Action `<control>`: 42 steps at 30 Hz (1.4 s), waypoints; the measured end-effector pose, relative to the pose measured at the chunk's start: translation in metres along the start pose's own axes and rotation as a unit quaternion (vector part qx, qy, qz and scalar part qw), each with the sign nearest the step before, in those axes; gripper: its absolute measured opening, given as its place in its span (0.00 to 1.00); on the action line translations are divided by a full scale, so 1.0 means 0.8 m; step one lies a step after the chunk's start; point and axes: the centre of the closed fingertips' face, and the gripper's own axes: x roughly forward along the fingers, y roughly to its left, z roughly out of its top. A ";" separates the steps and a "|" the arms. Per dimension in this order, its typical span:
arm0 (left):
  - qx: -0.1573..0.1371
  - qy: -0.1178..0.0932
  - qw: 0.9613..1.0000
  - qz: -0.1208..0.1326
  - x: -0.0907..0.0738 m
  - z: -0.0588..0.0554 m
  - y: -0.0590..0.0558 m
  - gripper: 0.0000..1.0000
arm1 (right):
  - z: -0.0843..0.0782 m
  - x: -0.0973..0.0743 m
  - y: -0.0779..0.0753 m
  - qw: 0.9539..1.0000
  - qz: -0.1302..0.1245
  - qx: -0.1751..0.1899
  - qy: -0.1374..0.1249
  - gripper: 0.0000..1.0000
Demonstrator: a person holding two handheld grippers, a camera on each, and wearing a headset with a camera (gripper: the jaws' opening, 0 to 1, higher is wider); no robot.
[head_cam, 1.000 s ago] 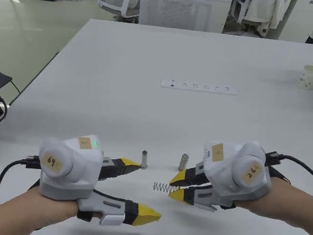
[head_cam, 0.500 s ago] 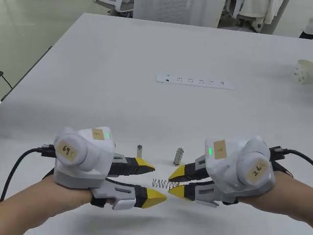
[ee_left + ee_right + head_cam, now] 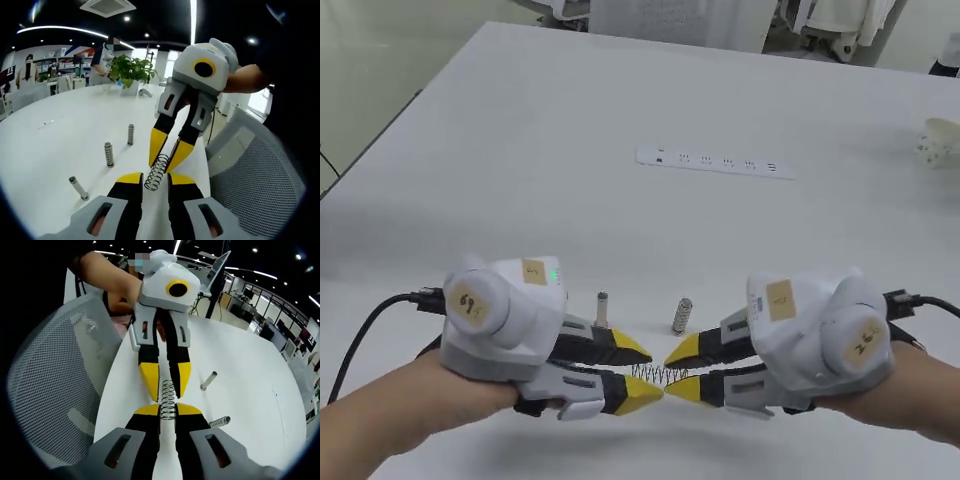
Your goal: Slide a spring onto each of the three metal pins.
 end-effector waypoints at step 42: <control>0.033 0.012 0.999 -0.018 -0.005 -0.004 -0.008 0.01 | -0.017 -0.005 0.000 0.998 -0.006 0.060 -0.004 0.11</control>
